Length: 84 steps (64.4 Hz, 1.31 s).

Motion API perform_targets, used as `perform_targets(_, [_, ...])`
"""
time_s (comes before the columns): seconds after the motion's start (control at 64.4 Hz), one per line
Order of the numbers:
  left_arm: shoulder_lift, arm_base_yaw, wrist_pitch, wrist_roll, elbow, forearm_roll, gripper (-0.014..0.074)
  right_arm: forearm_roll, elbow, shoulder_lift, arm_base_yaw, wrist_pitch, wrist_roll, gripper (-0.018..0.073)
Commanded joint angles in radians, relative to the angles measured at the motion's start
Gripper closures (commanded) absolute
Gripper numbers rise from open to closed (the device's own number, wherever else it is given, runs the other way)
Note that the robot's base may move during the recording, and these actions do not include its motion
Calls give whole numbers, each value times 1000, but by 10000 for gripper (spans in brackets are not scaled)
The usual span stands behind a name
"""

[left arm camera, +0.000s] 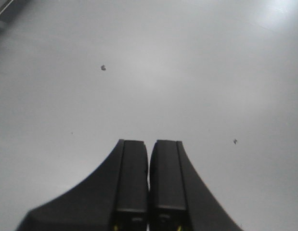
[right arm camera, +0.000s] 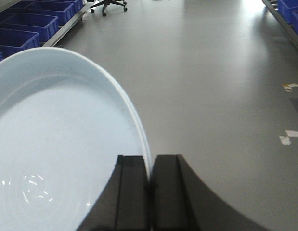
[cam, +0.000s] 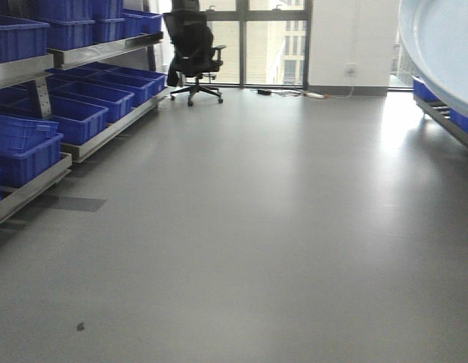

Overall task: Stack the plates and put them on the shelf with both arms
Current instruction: 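Drive the base to the shelf of blue bins holding the plates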

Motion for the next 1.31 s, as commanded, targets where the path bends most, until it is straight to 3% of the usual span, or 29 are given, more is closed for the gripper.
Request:
perform_targets(0.0, [3, 0, -64, -10, -29, 4, 506, -6, -32, 1, -6, -99, -2, 502])
perform_targets(1.29, [3, 0, -64, -10, -29, 4, 506, -6, -32, 1, -6, -99, -2, 502])
